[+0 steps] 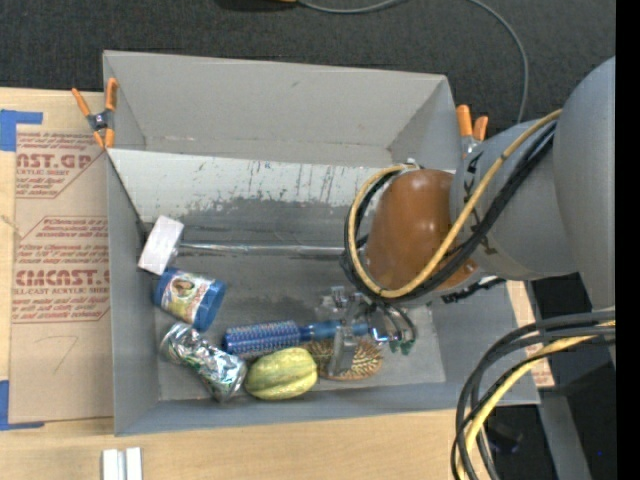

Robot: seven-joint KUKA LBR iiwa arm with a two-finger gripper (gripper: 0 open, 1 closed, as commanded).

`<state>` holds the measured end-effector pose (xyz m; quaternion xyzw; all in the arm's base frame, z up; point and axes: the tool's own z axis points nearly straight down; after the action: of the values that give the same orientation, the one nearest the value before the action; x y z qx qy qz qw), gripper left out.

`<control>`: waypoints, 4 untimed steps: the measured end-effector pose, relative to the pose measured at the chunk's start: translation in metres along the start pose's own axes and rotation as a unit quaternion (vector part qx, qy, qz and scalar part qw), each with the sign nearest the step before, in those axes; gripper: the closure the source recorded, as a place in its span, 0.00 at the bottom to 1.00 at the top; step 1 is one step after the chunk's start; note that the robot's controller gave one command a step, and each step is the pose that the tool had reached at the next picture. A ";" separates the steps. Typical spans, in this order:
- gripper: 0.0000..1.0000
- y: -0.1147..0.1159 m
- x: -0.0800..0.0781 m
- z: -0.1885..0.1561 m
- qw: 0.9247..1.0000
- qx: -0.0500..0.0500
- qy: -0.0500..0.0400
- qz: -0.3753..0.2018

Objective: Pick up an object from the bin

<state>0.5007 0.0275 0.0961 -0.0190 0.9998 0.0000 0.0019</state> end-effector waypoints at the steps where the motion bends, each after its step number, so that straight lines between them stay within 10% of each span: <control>1: 1.00 0.007 -0.001 -0.002 1.000 -0.001 0.002 0.005; 4: 1.00 0.004 0.000 0.002 1.000 -0.001 0.002 0.005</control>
Offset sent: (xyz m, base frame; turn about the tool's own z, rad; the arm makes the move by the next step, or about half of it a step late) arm 0.0041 0.0008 -0.0157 0.0069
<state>0.5008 0.0317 0.0942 -0.0139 0.9999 0.0009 -0.0002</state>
